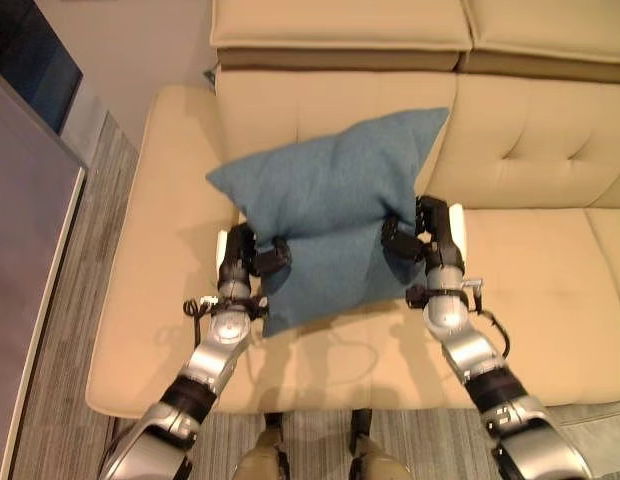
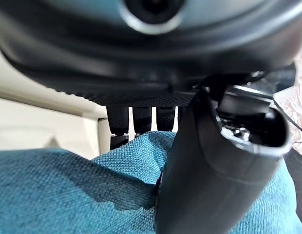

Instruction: Pick up all the scattered cushions and arrange them neatly on the sofa.

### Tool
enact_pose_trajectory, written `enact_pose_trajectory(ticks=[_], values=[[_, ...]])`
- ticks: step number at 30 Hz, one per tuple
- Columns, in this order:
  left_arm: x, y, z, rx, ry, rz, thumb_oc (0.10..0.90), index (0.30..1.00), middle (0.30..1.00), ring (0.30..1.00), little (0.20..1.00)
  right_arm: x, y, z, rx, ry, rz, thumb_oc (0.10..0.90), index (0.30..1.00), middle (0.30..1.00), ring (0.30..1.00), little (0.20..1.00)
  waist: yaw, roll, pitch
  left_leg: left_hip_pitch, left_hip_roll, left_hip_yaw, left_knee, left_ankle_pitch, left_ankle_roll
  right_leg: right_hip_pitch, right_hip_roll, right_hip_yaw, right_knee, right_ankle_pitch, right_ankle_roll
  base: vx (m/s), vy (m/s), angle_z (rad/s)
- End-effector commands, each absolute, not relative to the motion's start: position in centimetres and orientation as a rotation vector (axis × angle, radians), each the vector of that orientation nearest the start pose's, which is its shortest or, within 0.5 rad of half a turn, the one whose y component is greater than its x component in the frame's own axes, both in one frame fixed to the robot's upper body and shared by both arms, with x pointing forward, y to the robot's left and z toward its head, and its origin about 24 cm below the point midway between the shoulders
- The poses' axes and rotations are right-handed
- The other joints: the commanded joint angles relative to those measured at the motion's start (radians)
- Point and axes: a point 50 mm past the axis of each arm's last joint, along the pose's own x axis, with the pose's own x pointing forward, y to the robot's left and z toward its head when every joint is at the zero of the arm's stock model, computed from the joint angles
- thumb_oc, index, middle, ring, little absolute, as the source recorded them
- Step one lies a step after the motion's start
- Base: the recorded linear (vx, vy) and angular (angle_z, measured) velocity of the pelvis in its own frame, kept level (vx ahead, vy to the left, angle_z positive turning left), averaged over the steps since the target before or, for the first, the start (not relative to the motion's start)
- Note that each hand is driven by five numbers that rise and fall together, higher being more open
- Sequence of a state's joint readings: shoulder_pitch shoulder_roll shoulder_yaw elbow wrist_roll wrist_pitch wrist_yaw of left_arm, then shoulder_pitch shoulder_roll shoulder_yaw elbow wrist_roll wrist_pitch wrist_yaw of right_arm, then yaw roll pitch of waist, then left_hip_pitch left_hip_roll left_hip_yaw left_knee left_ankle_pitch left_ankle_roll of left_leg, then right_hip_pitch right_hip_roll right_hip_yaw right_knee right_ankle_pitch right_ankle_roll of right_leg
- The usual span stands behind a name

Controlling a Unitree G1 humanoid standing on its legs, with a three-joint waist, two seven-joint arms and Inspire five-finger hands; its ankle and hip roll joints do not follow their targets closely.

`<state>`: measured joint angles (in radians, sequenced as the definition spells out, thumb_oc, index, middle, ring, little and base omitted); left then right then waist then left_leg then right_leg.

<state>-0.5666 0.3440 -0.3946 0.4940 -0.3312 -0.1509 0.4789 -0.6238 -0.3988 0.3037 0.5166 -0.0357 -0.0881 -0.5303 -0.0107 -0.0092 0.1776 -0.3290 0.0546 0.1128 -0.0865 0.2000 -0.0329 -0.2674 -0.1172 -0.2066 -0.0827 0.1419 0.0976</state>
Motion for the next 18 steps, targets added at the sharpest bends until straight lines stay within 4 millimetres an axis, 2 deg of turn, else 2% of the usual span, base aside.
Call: enact_pose_trajectory(ticks=[1, 3, 4, 6, 12, 14, 15, 16, 17, 18], values=[[35.8, 10.0, 20.9, 0.106, -0.663, 0.019, 0.400, 0.300, 0.300, 0.300, 0.300, 35.8, -13.6, 23.4, -0.444, -0.790, -0.282, 0.400, 0.300, 0.300, 0.300, 0.300, 0.013, -0.033, -0.010, 0.021, -0.012, -0.004, 0.043, -0.129, -0.031, -0.066, -0.004, -0.013, 0.078, -0.058, 0.033, -0.02, -0.079, 0.11], [36.4, 10.0, 22.8, 0.152, -0.712, 0.048, 0.400, 0.300, 0.300, 0.300, 0.300, 36.3, -13.5, 25.2, -0.466, -0.839, -0.315, 0.400, 0.300, 0.300, 0.300, 0.300, 0.014, -0.030, -0.009, -0.004, -0.010, -0.014, 0.035, -0.114, -0.038, -0.093, -0.001, -0.014, 0.077, -0.055, 0.031, -0.01, -0.057, 0.06], [36.4, 10.0, 22.8, 0.152, -0.714, 0.049, 0.400, 0.300, 0.300, 0.300, 0.300, 36.3, -13.5, 25.3, -0.466, -0.841, -0.316, 0.400, 0.300, 0.300, 0.300, 0.300, 0.014, -0.029, -0.009, -0.006, -0.010, -0.014, 0.036, -0.113, -0.038, -0.094, -0.001, -0.015, 0.077, -0.055, 0.031, -0.02, -0.053, -0.01], [36.8, 9.8, 26.9, 0.201, -0.833, 0.106, 0.400, 0.300, 0.300, 0.300, 0.300, 36.6, -13.7, 29.0, -0.513, -0.942, -0.389, 0.400, 0.300, 0.300, 0.300, 0.300, 0.017, -0.020, -0.009, -0.064, -0.008, -0.036, 0.017, -0.085, -0.051, -0.154, 0.006, -0.021, 0.070, -0.044, 0.032, -0.01, -0.099, 0.00], [37.2, 10.1, 28.6, 0.268, -0.875, 0.144, 0.400, 0.300, 0.300, 0.300, 0.300, 36.9, -14.5, 30.7, -0.528, -0.972, -0.458, 0.400, 0.300, 0.300, 0.300, 0.300, 0.020, -0.015, -0.028, -0.112, -0.008, -0.042, 0.003, -0.069, -0.063, -0.193, 0.013, -0.026, 0.042, -0.025, 0.042, 0.01, -0.044, 0.09], [37.8, 10.8, 30.6, 0.369, -0.910, 0.217, 0.406, 0.309, 0.309, 0.309, 0.309, 37.2, -15.3, 32.4, -0.523, -0.990, -0.528, 0.400, 0.300, 0.300, 0.300, 0.300, 0.022, -0.013, -0.055, -0.174, -0.007, -0.049, -0.001, -0.058, -0.074, -0.244, 0.018, -0.031, 0.008, -0.002, 0.054, -0.01, -0.054, 0.03], [37.8, 10.8, 30.7, 0.369, -0.912, 0.218, 0.496, 0.444, 0.444, 0.444, 0.444, 37.2, -15.3, 32.5, -0.523, -0.991, -0.528, 0.400, 0.300, 0.300, 0.300, 0.300, 0.022, -0.013, -0.056, -0.177, -0.007, -0.049, -0.001, -0.058, -0.074, -0.247, 0.018, -0.031, 0.008, -0.001, 0.054, 0.00, 0.000, 0.00], [38.0, 10.9, 31.1, 0.389, -0.907, 0.225, 0.800, 0.900, 0.900, 0.900, 0.900, 37.5, -15.7, 32.6, -0.532, -0.970, -0.534, 0.648, 0.672, 0.672, 0.672, 0.672, 0.022, -0.013, -0.060, -0.191, -0.005, -0.047, -0.001, -0.054, -0.077, -0.258, 0.015, -0.033, 0.004, 0.003, 0.058, 0.00, 0.000, 0.00], [38.3, 11.3, 31.4, 0.405, -0.897, 0.237, 0.800, 0.900, 0.900, 0.900, 0.900, 37.7, -15.8, 32.9, -0.538, -0.962, -0.536, 0.800, 0.900, 0.900, 0.900, 0.900, 0.022, -0.013, -0.065, -0.207, -0.004, -0.048, -0.001, -0.052, -0.079, -0.273, 0.015, -0.033, 0.002, 0.007, 0.060, -0.02, -0.032, -0.01], [38.4, 11.6, 31.5, 0.411, -0.889, 0.248, 0.800, 0.900, 0.900, 0.900, 0.900, 37.9, -15.9, 33.2, -0.542, -0.952, -0.533, 0.800, 0.900, 0.900, 0.900, 0.900, 0.021, -0.011, -0.069, -0.221, -0.004, -0.050, -0.001, -0.049, -0.080, -0.288, 0.017, -0.031, 0.000, 0.009, 0.061, -0.02, -0.026, -0.03]])
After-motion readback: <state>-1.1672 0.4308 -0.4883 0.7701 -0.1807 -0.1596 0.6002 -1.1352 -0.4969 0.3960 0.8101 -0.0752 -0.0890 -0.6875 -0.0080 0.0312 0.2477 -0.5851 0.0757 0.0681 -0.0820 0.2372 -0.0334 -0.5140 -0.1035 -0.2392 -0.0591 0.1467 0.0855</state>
